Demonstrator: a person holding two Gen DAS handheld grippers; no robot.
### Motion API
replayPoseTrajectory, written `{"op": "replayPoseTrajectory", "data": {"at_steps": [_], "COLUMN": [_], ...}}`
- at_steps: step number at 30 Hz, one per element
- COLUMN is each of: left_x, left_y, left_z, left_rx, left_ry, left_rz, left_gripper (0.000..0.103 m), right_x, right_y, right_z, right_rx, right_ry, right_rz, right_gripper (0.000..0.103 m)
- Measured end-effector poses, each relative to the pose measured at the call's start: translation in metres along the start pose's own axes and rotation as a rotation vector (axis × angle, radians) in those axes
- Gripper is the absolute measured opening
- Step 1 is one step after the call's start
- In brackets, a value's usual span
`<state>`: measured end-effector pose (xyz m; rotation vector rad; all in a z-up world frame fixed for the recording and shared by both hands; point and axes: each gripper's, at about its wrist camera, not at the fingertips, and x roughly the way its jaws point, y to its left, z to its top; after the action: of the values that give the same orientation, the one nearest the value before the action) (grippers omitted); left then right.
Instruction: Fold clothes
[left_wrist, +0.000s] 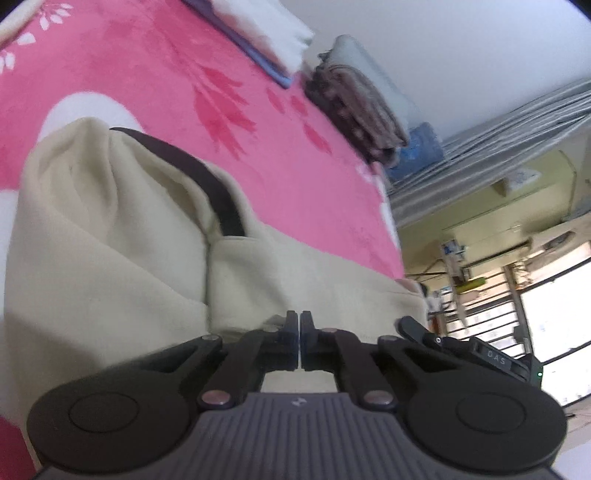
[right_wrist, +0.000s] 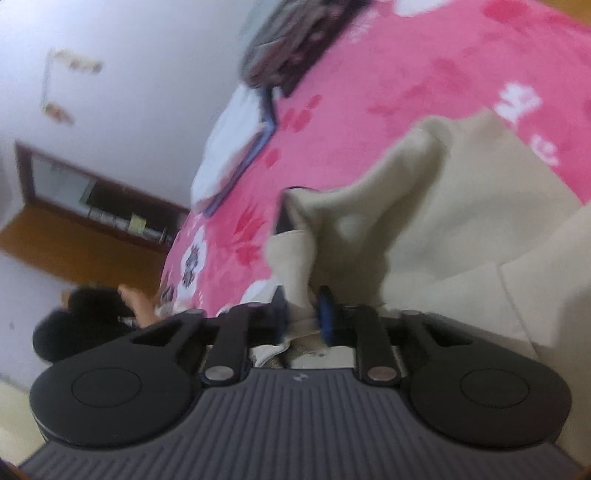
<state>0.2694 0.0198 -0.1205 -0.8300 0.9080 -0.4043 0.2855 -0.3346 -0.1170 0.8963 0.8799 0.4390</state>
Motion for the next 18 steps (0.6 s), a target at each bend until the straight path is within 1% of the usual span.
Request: {"op": "replayPoseTrajectory", "data": {"at_steps": [3, 4, 5, 7, 9, 10, 11, 12, 13, 15, 16, 17, 18], "left_x": [-0.019, -0.025, -0.027, -0.020, -0.012, -0.011, -0.015, -0.019, -0.024, -0.033, -0.036, -0.036, -0.033], "left_y": [-0.008, -0.009, -0.009, -0.004, 0.002, 0.005, 0.002, -0.001, -0.003, -0.010, -0.012, -0.012, -0.011], "left_z": [-0.004, -0.007, -0.010, -0.017, -0.026, -0.030, -0.030, -0.030, -0.030, -0.025, -0.021, -0.018, -0.016], "left_rx": [0.004, 0.013, 0.026, 0.041, 0.057, 0.057, 0.066, 0.077, 0.088, 0.121, 0.136, 0.141, 0.133], "left_ry": [-0.020, -0.022, -0.014, 0.046, 0.112, 0.129, 0.116, 0.099, 0.082, 0.034, 0.012, 0.002, 0.000], "left_rz": [-0.051, -0.053, -0.039, 0.033, 0.099, 0.117, 0.108, 0.095, 0.082, 0.071, 0.076, 0.082, 0.090], "left_gripper": [0.000, 0.000, 0.000, 0.000, 0.001, 0.001, 0.003, 0.007, 0.011, 0.026, 0.029, 0.035, 0.043], "right_x": [-0.015, -0.020, -0.024, -0.027, -0.024, -0.023, -0.024, -0.028, -0.034, -0.050, -0.057, -0.063, -0.067], "right_y": [0.009, 0.009, 0.008, -0.003, -0.016, -0.022, -0.027, -0.029, -0.031, -0.032, -0.031, -0.032, -0.033], "right_z": [-0.005, -0.007, -0.011, -0.020, -0.029, -0.033, -0.035, -0.037, -0.037, -0.036, -0.035, -0.033, -0.030], "right_rx": [0.003, 0.011, 0.012, 0.019, 0.040, 0.035, 0.022, 0.018, 0.027, 0.051, 0.051, 0.054, 0.062], "right_ry": [-0.009, -0.008, -0.004, 0.031, 0.073, 0.085, 0.086, 0.079, 0.063, 0.012, -0.011, -0.029, -0.038], "right_rz": [0.065, 0.084, 0.088, 0.062, 0.006, -0.041, -0.088, -0.106, -0.093, -0.064, -0.056, -0.053, -0.053], "right_gripper": [0.013, 0.013, 0.013, 0.014, 0.017, 0.020, 0.025, 0.024, 0.027, 0.035, 0.043, 0.047, 0.047]}}
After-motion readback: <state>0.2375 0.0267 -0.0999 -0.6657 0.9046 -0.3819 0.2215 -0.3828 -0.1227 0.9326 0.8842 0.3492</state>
